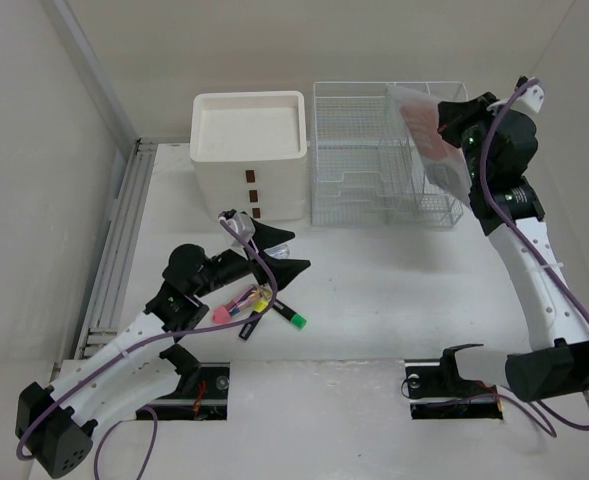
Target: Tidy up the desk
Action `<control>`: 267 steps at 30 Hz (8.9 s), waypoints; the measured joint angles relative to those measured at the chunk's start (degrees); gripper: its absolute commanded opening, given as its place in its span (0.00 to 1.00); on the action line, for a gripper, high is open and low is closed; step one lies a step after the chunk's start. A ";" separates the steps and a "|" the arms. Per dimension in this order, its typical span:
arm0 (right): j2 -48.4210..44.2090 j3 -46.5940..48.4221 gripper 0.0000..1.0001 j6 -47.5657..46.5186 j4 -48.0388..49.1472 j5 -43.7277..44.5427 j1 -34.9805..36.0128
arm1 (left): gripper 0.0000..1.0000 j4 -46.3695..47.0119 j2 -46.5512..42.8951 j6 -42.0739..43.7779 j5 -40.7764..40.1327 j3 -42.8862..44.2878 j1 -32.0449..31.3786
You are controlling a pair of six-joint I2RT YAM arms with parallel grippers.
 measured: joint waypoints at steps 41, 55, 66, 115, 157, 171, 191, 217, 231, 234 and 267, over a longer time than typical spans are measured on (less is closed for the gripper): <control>8.22 10.91 0.00 5.73 -1.90 -5.70 0.74 | 0.72 -0.02 -0.42 0.15 0.00 0.00 0.00; 10.45 13.31 0.00 6.27 -1.92 -6.88 0.76 | 0.72 -0.02 -0.42 0.15 -0.02 0.00 0.00; 15.43 13.84 0.00 4.22 -1.66 -7.39 0.74 | 0.72 -1.09 -0.96 0.44 -0.02 0.00 0.00; 27.47 -5.60 0.00 -1.57 52.63 -19.12 -6.64 | 0.72 -3.85 3.02 2.19 -1.97 0.02 0.00; 32.85 -10.05 0.00 -0.09 76.17 -20.90 -9.77 | 0.72 -4.11 6.47 2.12 -3.04 0.17 0.00; 36.33 -7.61 0.00 -1.75 77.18 -20.87 -9.75 | 0.72 -5.73 7.10 2.12 -3.67 2.14 0.00; 42.49 -4.61 0.00 -4.09 80.87 -23.71 -9.77 | 0.72 -7.63 9.92 2.29 -4.46 3.43 0.00; 34.14 -9.92 0.55 -8.24 76.06 -30.36 -13.25 | 0.72 -3.78 9.77 2.27 -2.93 3.39 0.00; 33.00 3.63 0.57 -18.47 47.01 -30.45 -13.22 | 0.72 -2.97 9.57 2.29 -2.27 3.37 0.00; 33.03 5.77 0.55 -19.80 41.70 -30.47 -13.16 | 0.72 -2.82 9.46 2.29 -2.10 3.37 0.00; 36.59 16.44 0.44 -31.36 14.84 -28.04 -11.21 | 0.72 -1.95 6.25 2.29 -0.57 1.49 0.00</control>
